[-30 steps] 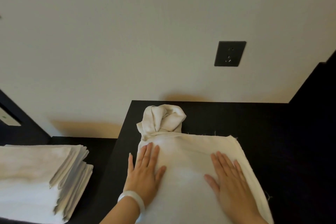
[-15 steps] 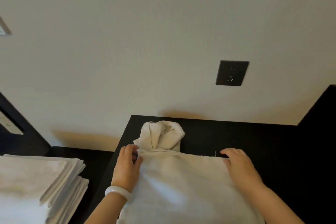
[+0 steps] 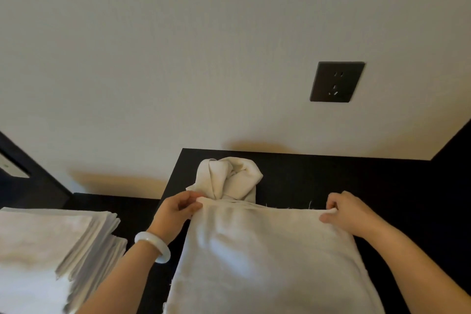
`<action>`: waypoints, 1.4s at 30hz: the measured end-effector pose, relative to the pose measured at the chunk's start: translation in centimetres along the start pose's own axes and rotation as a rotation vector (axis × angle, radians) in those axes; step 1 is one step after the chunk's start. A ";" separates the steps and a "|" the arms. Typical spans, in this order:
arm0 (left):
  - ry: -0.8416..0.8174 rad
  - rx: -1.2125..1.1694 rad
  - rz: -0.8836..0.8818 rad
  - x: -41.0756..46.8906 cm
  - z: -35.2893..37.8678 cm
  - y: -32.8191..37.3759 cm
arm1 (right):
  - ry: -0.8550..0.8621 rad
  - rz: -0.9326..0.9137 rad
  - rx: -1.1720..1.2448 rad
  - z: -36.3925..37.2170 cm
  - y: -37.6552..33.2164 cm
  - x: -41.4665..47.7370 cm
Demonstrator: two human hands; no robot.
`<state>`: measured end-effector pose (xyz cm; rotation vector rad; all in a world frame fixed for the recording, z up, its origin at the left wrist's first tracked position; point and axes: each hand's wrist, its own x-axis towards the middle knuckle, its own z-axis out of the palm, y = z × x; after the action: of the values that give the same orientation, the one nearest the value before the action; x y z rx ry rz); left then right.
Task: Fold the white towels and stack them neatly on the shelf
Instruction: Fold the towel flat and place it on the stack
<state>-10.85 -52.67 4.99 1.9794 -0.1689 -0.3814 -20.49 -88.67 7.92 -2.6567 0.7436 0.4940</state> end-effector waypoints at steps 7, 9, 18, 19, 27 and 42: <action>-0.162 -0.150 0.034 1.2 -2.3 2.3 | 0.036 0.075 0.145 -0.1 1.7 0.6; -0.212 -0.158 0.086 1.8 -2.8 3.0 | 0.082 0.095 0.300 0.0 2.2 0.8; -0.456 -0.075 0.114 4.2 -3.7 4.7 | 0.172 0.233 0.645 0.6 2.8 1.4; -0.465 0.074 0.141 4.3 -3.9 4.8 | 0.184 0.243 0.677 0.5 2.8 1.4; 0.081 0.705 0.402 3.3 0.1 4.3 | 0.416 0.179 0.502 1.5 1.4 0.8; 0.132 1.122 0.248 -3.9 5.0 -1.6 | 0.265 -0.152 -0.190 5.3 1.5 -6.0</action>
<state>-16.23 -55.11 2.33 3.0184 -0.6430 0.0547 -27.41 -85.16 5.34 -2.9672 0.5834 0.1808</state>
